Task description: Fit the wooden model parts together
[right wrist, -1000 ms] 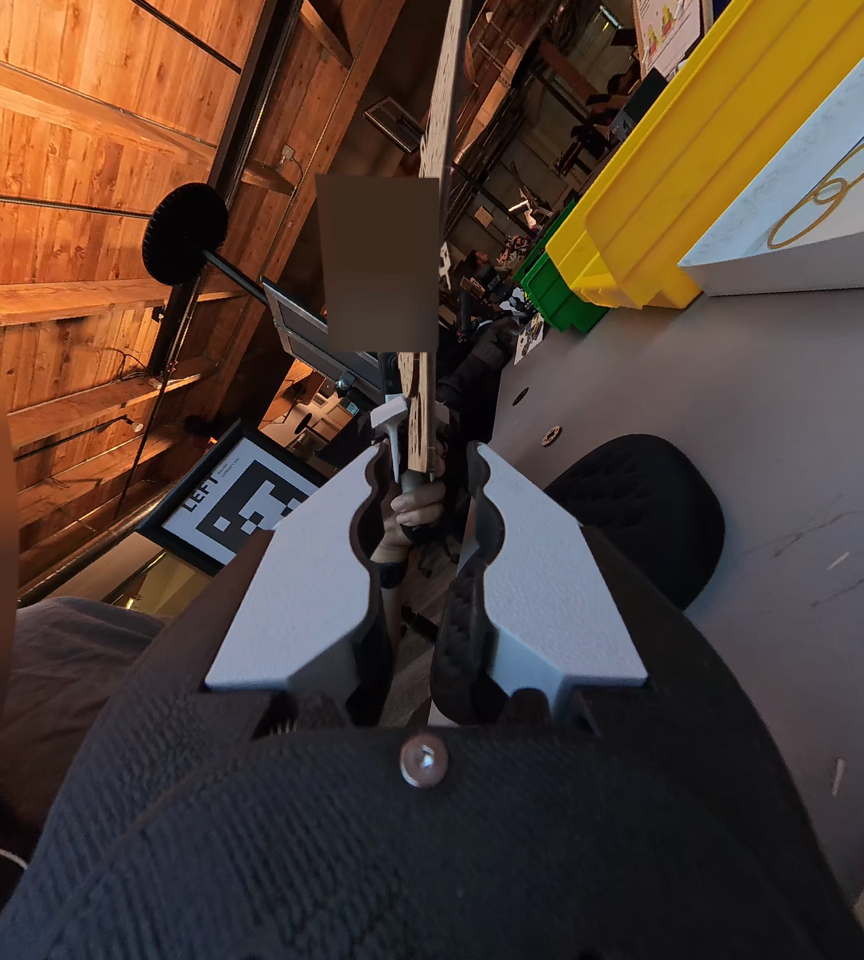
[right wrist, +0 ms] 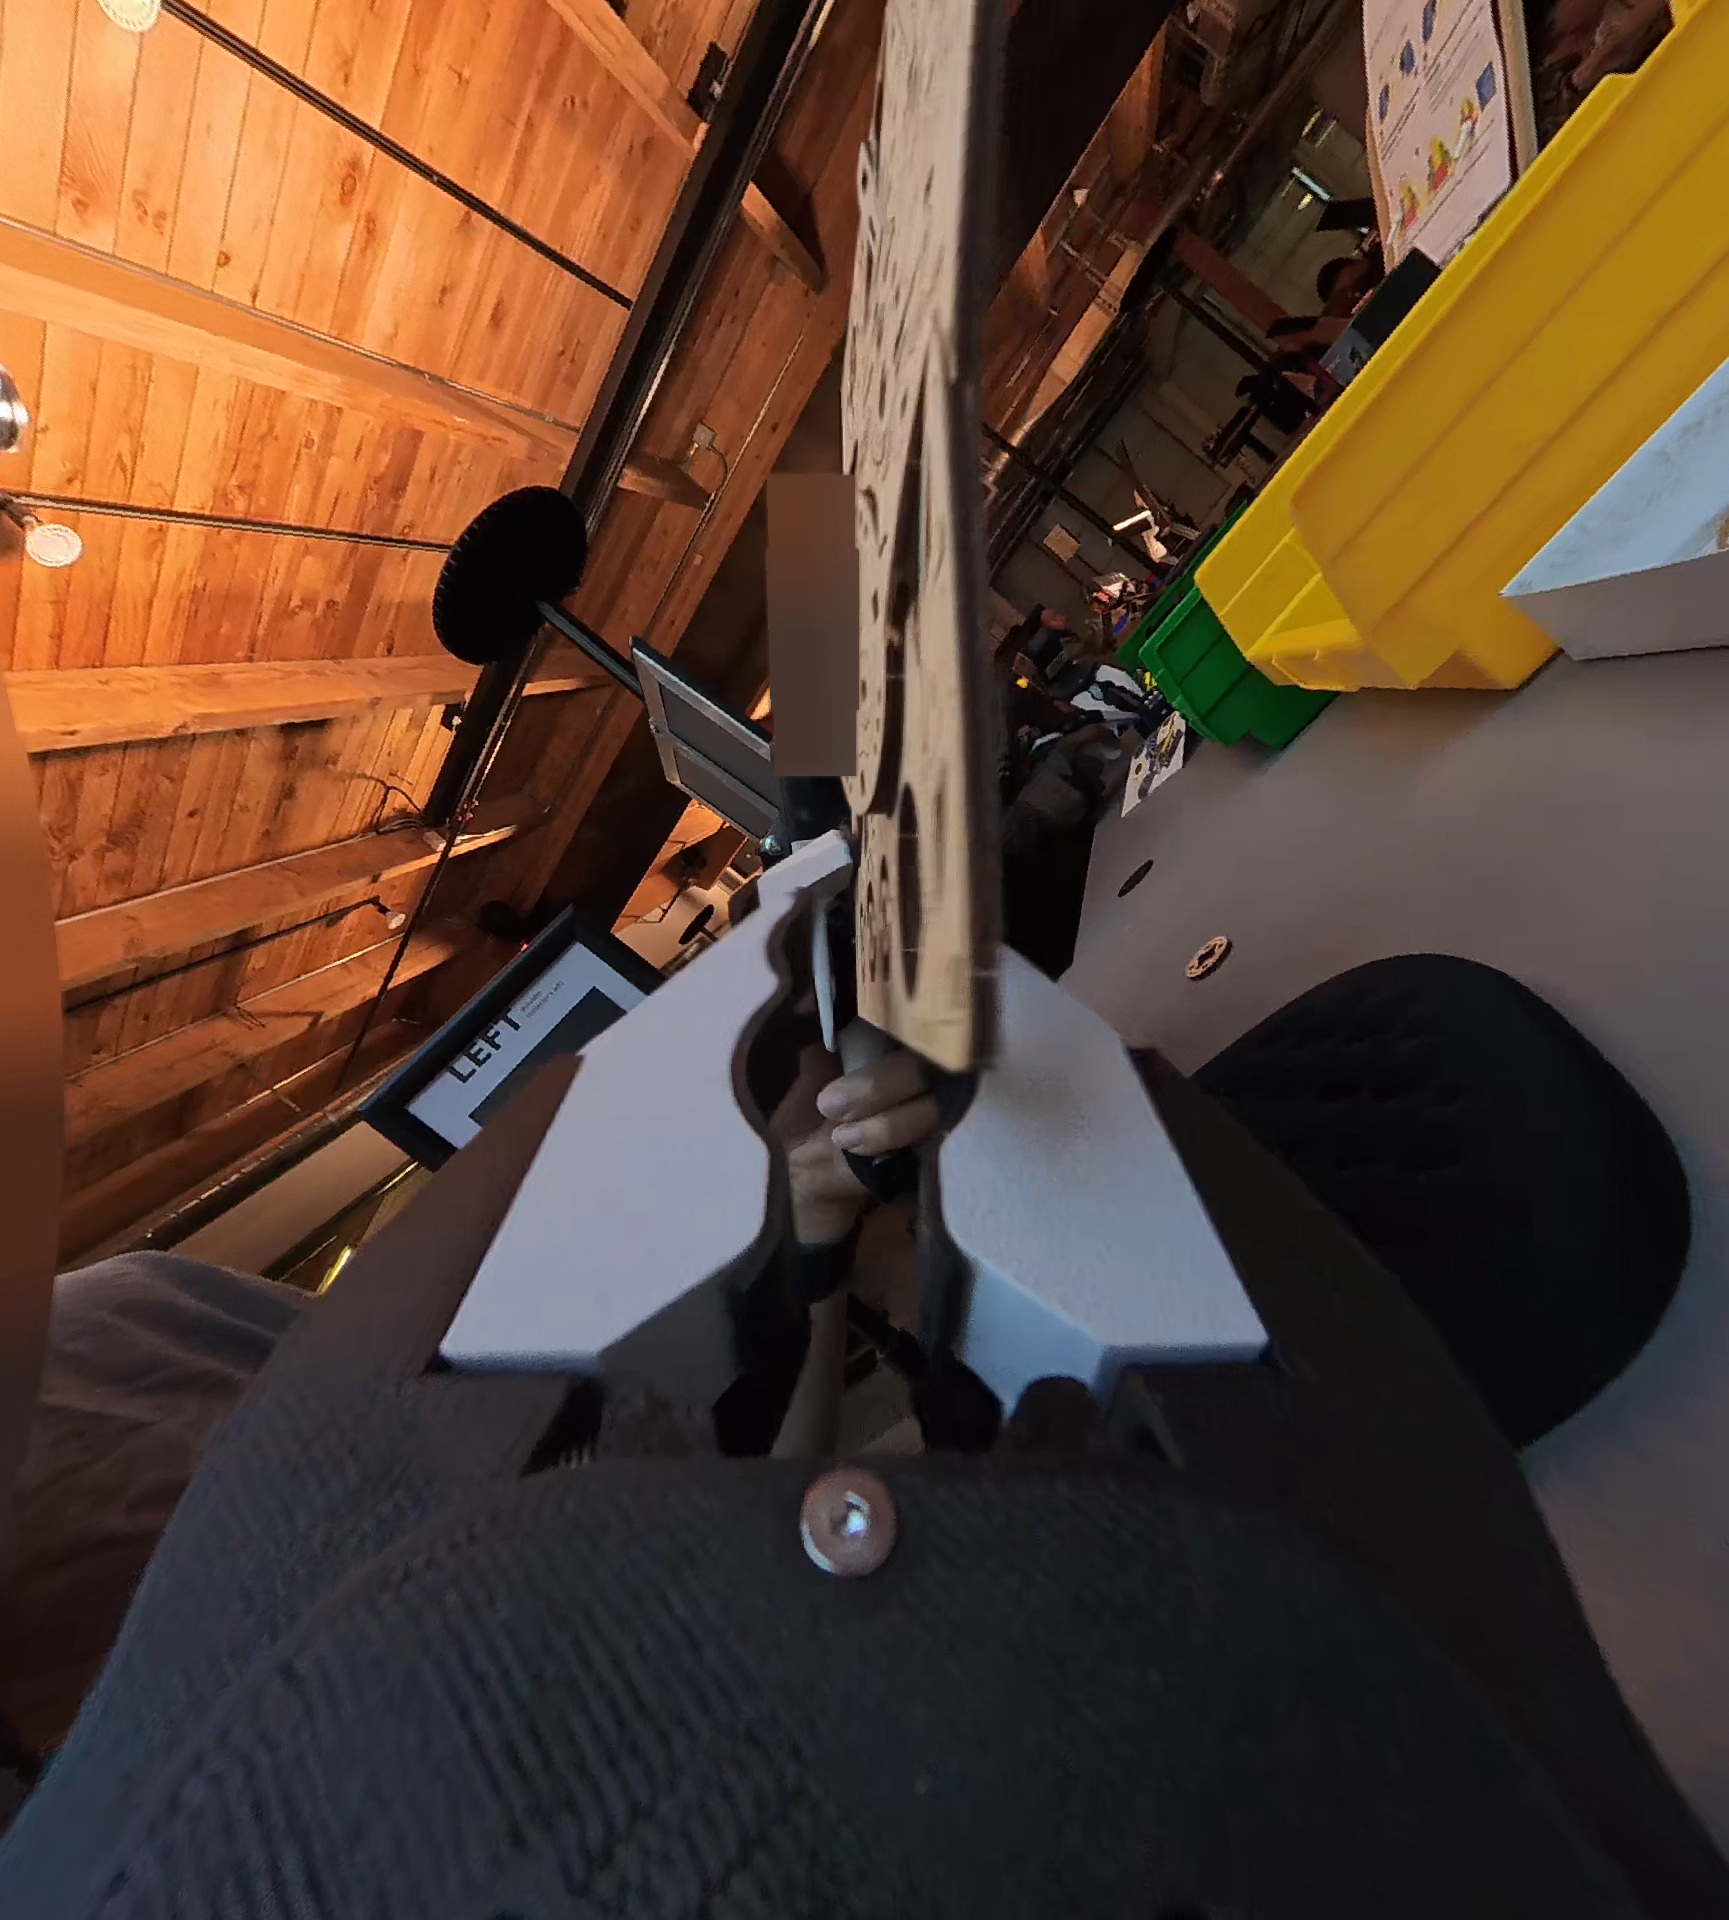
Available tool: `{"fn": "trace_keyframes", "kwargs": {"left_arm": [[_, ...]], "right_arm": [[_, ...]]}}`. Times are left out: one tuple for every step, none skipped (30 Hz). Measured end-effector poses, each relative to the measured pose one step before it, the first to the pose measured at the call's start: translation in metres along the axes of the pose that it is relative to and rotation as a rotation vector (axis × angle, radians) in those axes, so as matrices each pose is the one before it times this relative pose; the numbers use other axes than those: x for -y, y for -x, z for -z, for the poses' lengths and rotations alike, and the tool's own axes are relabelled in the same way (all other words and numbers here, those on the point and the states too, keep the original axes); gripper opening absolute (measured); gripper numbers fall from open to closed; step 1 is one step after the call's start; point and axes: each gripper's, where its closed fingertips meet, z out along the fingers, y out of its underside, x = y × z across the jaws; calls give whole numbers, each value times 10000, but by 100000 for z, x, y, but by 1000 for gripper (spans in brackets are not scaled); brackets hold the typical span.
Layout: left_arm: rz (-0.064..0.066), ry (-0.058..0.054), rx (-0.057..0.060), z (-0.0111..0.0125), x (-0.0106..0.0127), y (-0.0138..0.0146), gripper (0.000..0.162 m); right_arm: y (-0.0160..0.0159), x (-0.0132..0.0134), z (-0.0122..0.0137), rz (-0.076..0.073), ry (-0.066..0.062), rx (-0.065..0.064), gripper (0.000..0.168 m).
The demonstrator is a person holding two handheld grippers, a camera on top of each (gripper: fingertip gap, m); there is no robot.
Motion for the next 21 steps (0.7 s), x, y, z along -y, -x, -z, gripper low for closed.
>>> {"fn": "trace_keyframes", "kwargs": {"left_arm": [[-60, -13, -182, -232, -41, -434, 1], [-27, -56, -95, -179, 39, -267, 0], [-158, -4, -21, -131, -22, -135, 0], [-112, 13, -111, -90, -5, -238, 0], [-71, 55, -26, -71, -59, -84, 1], [-36, 38, -19, -34, -33, -45, 2], [17, -42, -106, 14, 106, -130, 4], [120, -129, -158, 96, 255, -149, 7], [171, -154, -189, 146, 313, -134, 8], [156, -182, -201, 191, 349, -129, 8], [136, -190, -121, 207, 377, -7, 7], [98, -151, -40, 202, 329, 106, 7], [55, -96, -37, 173, 268, 81, 7], [34, -41, 18, 139, 198, 126, 7], [-20, -45, 27, 98, 206, 90, 7], [-53, -19, 12, 78, 175, 23, 7], [-43, 20, 45, 42, 137, 59, 7], [-48, 20, 36, 25, 150, 56, 7], [-54, -14, 32, 41, 217, 61, 7], [-28, -29, 66, 81, 254, 134, 7], [-13, -55, 14, 89, 298, 50, 7]], "right_arm": [[203, 139, 178, 96, -26, 121, 1], [160, 143, 131, 54, -14, 86, 1], [222, 58, 117, -7, 34, 115, 1], [170, -21, 114, 24, 92, 80, 1], [60, -15, 100, 81, 48, -16, 1], [73, -10, 77, 88, 16, -14, 1], [75, 1, 81, -18, 6, 24, 2], [50, 57, 101, -95, -18, 44, 1], [84, 50, 89, -69, -8, 82, 1], [147, 46, 56, -2, -5, 86, 1], [97, -10, 38, 73, 35, 17, 1], [24, -70, 17, 136, 83, -59, 1], [-21, -83, 20, 131, 91, -84, 1], [-3, -79, 14, 101, 73, -62, 2], [-18, -38, 36, 69, 38, -42, 2], [32, 20, 54, 37, 4, 0, 1], [49, 36, 53, 4, -2, 29, 1], [24, 21, 51, -25, 13, 24, 1], [16, -8, 50, -34, 35, 21, 1], [26, -39, 18, -32, 47, 24, 1], [6, -30, 14, -14, 39, 6, 1]]}}
